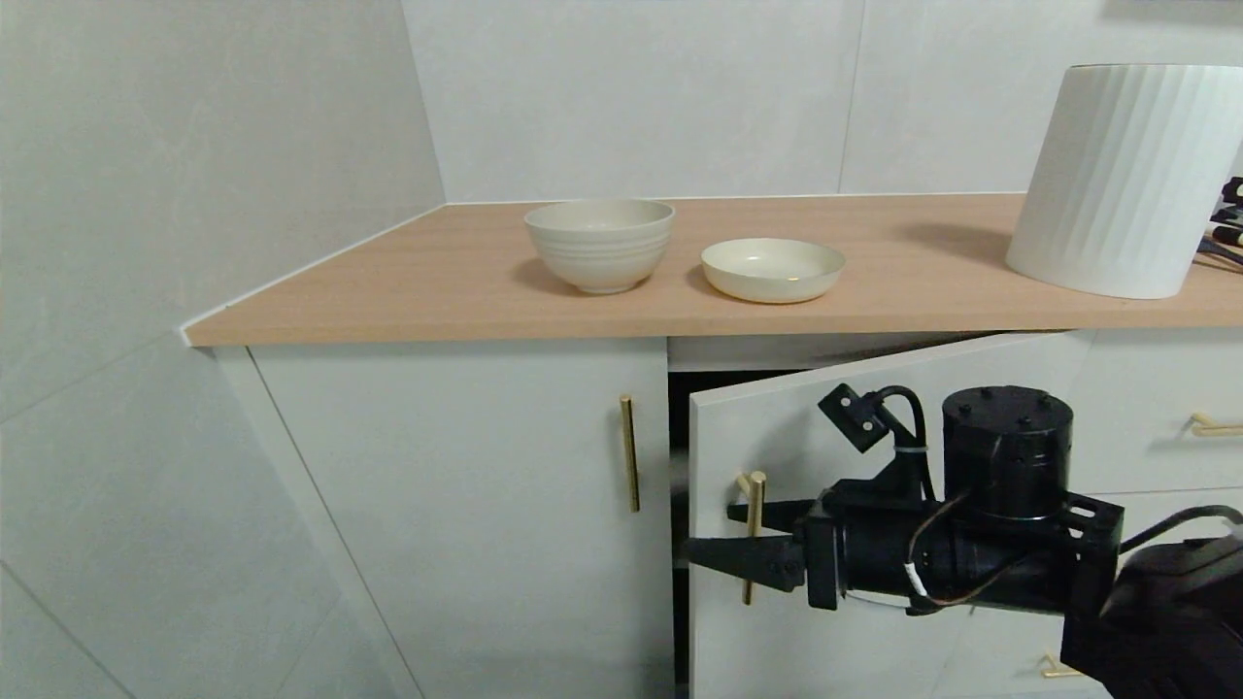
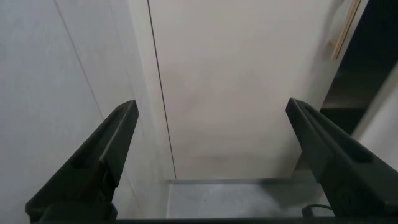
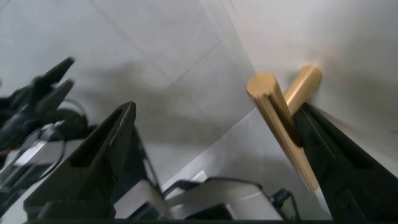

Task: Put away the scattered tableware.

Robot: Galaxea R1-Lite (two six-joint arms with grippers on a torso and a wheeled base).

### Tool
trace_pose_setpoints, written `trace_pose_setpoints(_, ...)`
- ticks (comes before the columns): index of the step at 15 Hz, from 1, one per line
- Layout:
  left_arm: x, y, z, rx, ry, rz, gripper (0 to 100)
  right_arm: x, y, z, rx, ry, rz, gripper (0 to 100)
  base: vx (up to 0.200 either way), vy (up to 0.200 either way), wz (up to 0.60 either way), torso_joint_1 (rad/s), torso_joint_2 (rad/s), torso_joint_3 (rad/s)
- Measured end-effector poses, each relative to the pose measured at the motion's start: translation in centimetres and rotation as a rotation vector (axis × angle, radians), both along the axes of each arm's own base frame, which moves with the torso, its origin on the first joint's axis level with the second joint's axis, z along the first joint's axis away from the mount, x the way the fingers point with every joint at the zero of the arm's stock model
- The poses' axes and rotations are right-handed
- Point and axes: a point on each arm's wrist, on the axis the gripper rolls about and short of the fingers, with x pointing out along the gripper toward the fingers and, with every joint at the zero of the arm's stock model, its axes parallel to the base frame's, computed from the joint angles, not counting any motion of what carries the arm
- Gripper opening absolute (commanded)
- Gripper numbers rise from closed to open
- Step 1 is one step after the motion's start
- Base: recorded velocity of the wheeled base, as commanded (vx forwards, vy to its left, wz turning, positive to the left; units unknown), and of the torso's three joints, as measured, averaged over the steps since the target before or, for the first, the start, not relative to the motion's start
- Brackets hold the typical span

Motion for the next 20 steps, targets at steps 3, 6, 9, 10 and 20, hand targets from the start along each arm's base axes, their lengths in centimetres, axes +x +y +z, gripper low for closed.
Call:
trace_pose_setpoints(3, 0.0, 0.0, 0.0, 0.003, 0.0, -0.001, 100, -1.6, -0.8, 0.2, -0.002, 0.0, 0.02, 100, 0.0, 0.0, 0.0, 0.0, 0.0, 0.0)
trace_pose_setpoints(6, 0.0, 0.0, 0.0, 0.002, 0.0, 0.0, 100, -2.4, -1.3, 0.2, -0.004, 0.006, 0.024, 100, 0.0, 0.0, 0.0, 0.0, 0.0, 0.0)
trace_pose_setpoints(9, 0.0, 0.0, 0.0, 0.012, -0.001, -0.002, 100, -2.9, -1.7, 0.5, 0.003, -0.001, 0.025, 100, 0.0, 0.0, 0.0, 0.0, 0.0, 0.0)
trace_pose_setpoints(10, 0.0, 0.0, 0.0, 0.013, -0.004, -0.002, 100, -2.9, -1.7, 0.6, 0.004, -0.003, 0.025, 100, 0.0, 0.0, 0.0, 0.0, 0.0, 0.0)
trace_pose_setpoints(20, -0.8, -1.1, 12.0, -0.17, 0.048, -0.554, 100, -3.1, -1.9, 0.7, 0.004, -0.009, 0.023, 100, 0.0, 0.0, 0.0, 0.0, 0.0, 0.0)
